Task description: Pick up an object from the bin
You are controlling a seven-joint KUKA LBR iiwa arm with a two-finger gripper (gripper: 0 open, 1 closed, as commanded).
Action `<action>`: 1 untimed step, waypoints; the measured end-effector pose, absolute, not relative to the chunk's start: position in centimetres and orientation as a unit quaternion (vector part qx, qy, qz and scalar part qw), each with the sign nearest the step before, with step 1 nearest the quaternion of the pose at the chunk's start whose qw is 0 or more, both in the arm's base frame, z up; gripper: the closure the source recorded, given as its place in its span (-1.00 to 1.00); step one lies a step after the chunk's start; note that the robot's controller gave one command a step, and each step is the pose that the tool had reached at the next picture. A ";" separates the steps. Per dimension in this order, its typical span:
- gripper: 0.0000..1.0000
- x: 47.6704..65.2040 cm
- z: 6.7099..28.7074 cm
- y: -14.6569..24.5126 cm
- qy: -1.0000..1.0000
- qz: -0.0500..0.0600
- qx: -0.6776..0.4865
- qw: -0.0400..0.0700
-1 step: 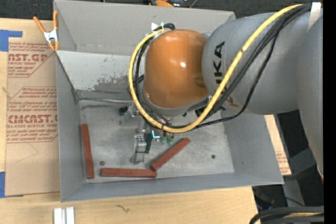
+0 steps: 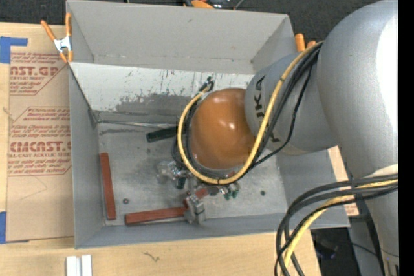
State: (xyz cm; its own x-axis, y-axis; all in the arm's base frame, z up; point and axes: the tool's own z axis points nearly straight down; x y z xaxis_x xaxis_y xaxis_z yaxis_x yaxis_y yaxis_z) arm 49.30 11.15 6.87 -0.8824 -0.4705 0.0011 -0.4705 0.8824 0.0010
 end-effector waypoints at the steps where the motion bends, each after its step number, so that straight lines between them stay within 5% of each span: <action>1: 1.00 49.4 7.2 11.3 -0.970 -0.001 0.242 0.000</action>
Offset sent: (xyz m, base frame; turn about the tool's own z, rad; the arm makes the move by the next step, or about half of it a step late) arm 0.0000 0.0000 0.0000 0.0000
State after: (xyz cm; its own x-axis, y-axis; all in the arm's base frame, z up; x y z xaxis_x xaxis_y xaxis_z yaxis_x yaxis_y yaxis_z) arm 49.38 11.25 7.16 -0.8825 -0.4704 -0.0006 -0.4704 0.8825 0.0016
